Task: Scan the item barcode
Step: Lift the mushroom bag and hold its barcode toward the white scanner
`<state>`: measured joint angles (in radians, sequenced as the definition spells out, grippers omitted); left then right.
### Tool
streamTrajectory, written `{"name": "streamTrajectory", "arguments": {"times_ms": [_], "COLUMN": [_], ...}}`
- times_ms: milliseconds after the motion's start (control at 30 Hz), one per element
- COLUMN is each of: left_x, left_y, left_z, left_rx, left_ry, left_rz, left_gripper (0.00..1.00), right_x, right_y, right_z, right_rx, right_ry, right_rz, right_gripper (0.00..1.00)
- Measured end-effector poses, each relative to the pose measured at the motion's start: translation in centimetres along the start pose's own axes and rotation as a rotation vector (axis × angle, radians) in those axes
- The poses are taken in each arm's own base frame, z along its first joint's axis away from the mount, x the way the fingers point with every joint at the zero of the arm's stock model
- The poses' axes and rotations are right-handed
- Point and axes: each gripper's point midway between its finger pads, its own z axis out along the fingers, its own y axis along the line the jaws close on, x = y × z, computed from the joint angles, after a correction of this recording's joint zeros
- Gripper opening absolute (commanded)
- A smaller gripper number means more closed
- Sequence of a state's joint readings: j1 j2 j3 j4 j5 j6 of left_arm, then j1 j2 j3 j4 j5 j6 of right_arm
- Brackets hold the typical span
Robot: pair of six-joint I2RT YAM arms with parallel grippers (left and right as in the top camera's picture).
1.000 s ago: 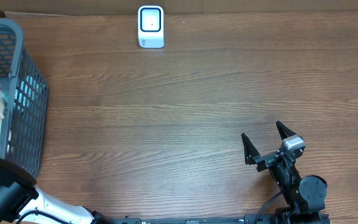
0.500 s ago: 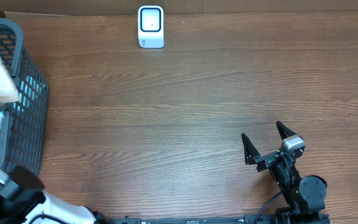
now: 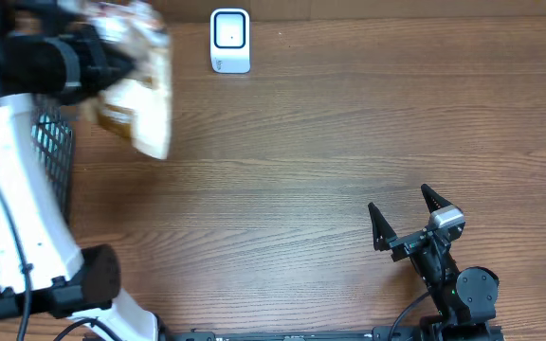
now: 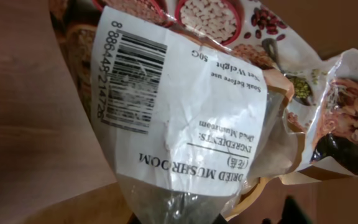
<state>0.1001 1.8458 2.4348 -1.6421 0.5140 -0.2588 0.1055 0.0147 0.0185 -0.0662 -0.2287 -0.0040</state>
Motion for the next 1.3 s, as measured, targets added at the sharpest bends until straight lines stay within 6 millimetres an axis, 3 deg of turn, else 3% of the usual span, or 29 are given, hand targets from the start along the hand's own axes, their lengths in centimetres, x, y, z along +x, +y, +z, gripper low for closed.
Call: {"name": "streamTrajectory", "arguments": {"times_ms": [167,400,567,867,1300], "left_x": [2.5,4.1,5.5,8.8,12.3], "left_y": [-2.9,-4.3,-3.7,-1.8,1.5], "left_z": [4.5,7.4,9.8,16.0,21.3], "left_rx": [-0.077,-0.145,-0.211,-0.273,-0.316], "left_ry": [0.076,0.094,0.133,0.216,0.27], "left_rz": [0.062,0.111,0.12,0.131,0.076], "left_gripper": [0.04,0.04,0.04,0.04,0.04], "right_x": [0.0,0.0,0.0,0.0,0.0], "right_y": [0.0,0.0,0.0,0.0,0.0], "right_z": [0.0,0.0,0.0,0.0,0.0], "right_rx": [0.001,0.0,0.0,0.0,0.0], "right_ry": [0.0,0.0,0.0,0.0,0.0], "right_rz": [0.0,0.0,0.0,0.0,0.0], "right_gripper": [1.0,1.0,1.0,1.0,1.0]}}
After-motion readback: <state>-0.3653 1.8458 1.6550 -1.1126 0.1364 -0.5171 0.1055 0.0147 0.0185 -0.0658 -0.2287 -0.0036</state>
